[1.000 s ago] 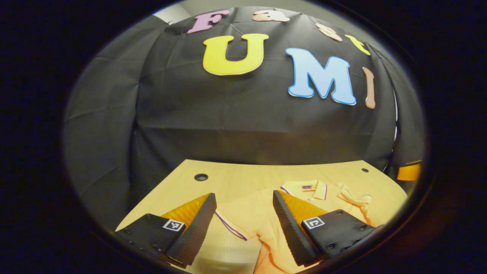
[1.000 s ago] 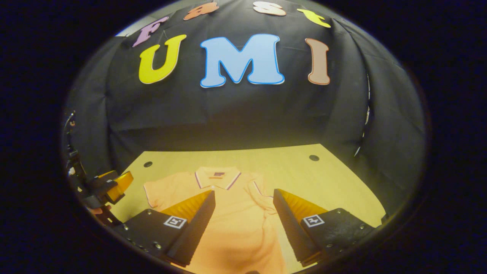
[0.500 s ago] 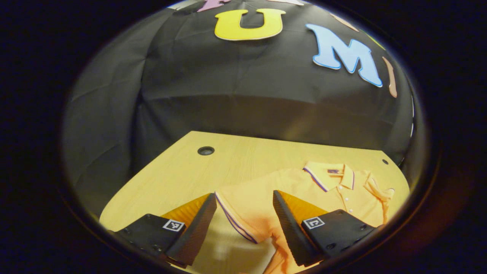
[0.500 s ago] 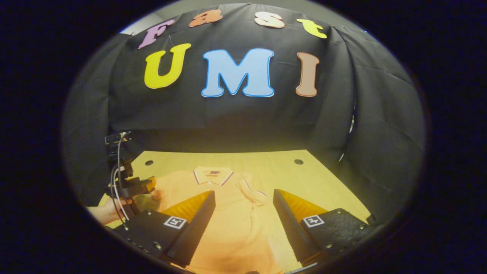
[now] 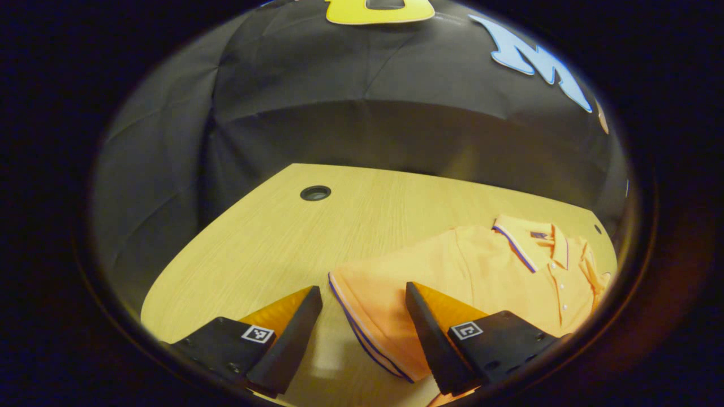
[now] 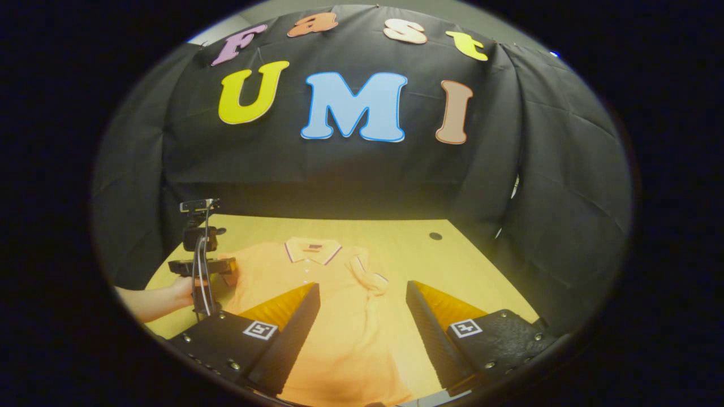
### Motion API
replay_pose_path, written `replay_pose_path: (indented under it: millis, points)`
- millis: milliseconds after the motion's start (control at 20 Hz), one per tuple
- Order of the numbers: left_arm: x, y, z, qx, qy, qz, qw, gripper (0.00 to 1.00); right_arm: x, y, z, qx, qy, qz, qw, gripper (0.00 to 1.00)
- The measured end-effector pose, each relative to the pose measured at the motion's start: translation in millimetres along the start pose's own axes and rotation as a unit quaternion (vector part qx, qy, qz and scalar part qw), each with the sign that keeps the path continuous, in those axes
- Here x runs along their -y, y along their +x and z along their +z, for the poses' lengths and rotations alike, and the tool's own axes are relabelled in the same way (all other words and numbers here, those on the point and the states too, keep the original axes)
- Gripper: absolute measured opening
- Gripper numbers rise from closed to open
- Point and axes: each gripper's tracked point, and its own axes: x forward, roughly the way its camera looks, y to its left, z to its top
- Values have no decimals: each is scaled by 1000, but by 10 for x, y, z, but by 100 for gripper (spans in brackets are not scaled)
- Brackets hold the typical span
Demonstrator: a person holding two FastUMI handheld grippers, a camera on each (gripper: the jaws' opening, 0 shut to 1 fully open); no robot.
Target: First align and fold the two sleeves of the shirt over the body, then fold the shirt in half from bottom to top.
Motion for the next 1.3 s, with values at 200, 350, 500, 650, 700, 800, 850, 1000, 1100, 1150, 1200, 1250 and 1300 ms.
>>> replay_pose_path:
  millis: [200, 350, 500, 650, 700, 800, 850, 1000, 1100, 1150, 1200, 1250, 1300]
  points:
    - [54, 43, -3, -2, 15, 4, 1000, 96, 6, 50, -42, -9, 10, 5, 1000, 95]
    - [96, 43, -5, -5, 22, -2, 1000, 95, -17, 81, -54, -12, 14, 11, 1000, 95]
    - [156, 57, -9, -8, 28, -10, 1000, 81, -35, 128, -60, -16, 15, 17, 1000, 95]
    - [226, 84, -1, -8, 40, -16, 999, 43, -36, 172, -78, -19, 20, 20, 999, 95]
    - [253, 96, 2, -8, 47, -18, 999, 30, -30, 184, -84, -20, 22, 19, 999, 95]
    - [278, 101, 0, -9, 70, -18, 997, 16, -15, 196, -103, -22, 29, 17, 999, 95]
    - [292, 117, 9, -10, 76, -17, 997, 8, -4, 200, -122, -24, 32, 15, 999, 95]
    - [304, 89, 67, -8, 87, -21, 996, 9, 38, 244, -162, -25, 38, 6, 999, 95]
    - [318, 25, 178, 6, 90, -22, 996, 8, 61, 247, -177, -25, 42, 2, 999, 95]
    - [339, -9, 235, 13, 92, -26, 995, 8, 59, 255, -189, -26, 44, 1, 999, 95]
    - [370, -47, 290, 19, 93, -28, 995, 8, 44, 262, -193, -28, 46, 0, 999, 95]
    - [408, -85, 333, 24, 96, -33, 995, 8, 32, 276, -213, -30, 48, 1, 998, 95]
    - [457, -122, 373, 28, 99, -38, 994, 9, 13, 288, -208, -30, 50, 2, 998, 95]
